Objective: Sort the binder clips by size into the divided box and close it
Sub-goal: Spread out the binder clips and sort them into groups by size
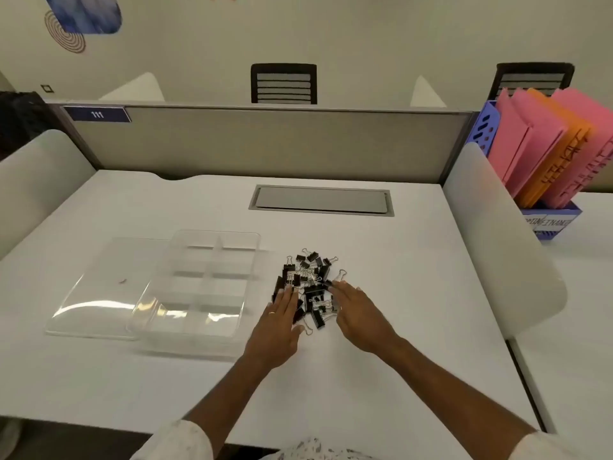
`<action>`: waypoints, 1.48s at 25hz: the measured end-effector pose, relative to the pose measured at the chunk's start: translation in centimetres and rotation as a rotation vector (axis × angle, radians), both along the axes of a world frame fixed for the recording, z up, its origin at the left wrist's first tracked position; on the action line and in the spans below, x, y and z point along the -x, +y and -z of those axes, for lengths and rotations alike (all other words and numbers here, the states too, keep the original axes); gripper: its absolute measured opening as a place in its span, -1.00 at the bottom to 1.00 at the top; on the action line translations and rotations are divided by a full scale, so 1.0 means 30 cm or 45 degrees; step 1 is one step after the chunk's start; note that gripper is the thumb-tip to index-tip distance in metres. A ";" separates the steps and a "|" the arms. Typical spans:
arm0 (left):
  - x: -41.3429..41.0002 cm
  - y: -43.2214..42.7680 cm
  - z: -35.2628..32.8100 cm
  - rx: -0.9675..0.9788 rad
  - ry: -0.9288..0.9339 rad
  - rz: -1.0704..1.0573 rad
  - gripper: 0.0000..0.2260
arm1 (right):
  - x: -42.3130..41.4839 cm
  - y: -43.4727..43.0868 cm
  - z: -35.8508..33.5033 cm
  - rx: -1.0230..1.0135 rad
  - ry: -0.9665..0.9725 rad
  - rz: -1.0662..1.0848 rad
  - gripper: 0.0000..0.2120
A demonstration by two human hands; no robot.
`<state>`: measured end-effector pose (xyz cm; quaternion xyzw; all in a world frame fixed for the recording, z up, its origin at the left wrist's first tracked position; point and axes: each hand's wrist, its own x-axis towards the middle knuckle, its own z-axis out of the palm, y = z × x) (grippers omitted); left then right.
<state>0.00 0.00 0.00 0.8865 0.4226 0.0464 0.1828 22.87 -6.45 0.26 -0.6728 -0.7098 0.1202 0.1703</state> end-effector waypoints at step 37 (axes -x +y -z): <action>-0.063 0.104 0.065 -0.034 -0.114 0.020 -0.53 | 0.024 0.107 0.114 0.149 0.024 0.060 -0.43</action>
